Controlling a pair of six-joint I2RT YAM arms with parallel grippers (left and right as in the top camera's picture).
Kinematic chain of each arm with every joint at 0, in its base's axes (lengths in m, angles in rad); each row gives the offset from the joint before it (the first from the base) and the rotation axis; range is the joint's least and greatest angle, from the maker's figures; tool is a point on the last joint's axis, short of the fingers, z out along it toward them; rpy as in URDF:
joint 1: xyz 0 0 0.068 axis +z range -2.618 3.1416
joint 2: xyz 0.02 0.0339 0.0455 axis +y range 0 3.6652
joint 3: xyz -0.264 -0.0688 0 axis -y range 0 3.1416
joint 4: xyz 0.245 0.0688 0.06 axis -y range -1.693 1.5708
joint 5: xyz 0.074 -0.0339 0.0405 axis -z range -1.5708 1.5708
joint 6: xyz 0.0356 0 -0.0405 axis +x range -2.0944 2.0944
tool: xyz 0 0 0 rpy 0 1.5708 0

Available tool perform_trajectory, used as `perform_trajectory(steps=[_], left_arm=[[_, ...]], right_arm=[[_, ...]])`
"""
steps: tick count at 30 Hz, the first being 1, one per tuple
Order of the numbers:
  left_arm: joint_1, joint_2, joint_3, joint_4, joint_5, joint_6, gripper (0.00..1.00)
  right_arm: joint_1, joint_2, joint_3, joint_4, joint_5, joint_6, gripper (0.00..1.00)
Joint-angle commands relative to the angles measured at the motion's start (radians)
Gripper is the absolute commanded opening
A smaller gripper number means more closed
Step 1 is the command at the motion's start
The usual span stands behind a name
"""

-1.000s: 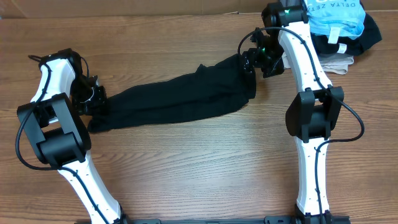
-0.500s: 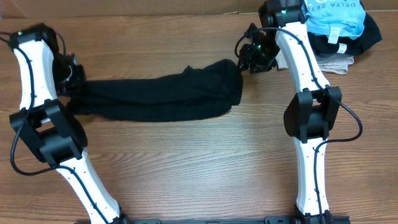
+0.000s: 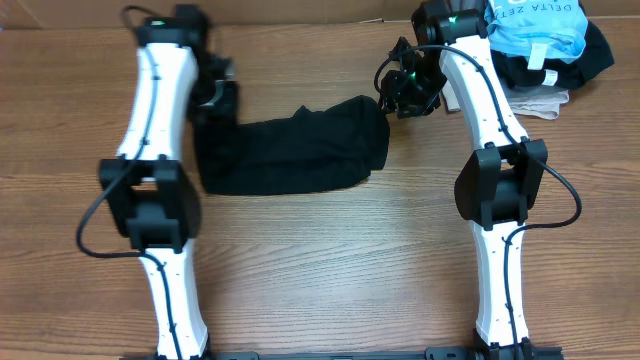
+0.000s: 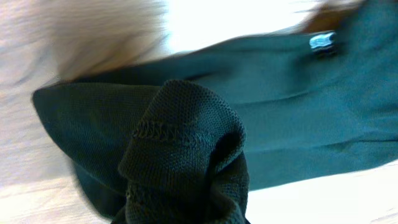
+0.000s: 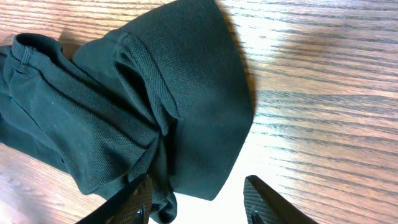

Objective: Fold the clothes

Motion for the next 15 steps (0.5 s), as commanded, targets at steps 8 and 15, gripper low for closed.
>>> perform_trajectory(steps=[8, 15], left_arm=[[-0.212, 0.007, 0.012, 0.138, 0.026, -0.093, 0.19], [-0.249, 0.008, 0.012, 0.178, -0.005, -0.093, 1.0]], right_arm=[[-0.123, -0.076, 0.04, 0.003, -0.032, 0.003, 0.55], [-0.197, -0.078, 0.04, -0.015, -0.119, -0.044, 0.63]])
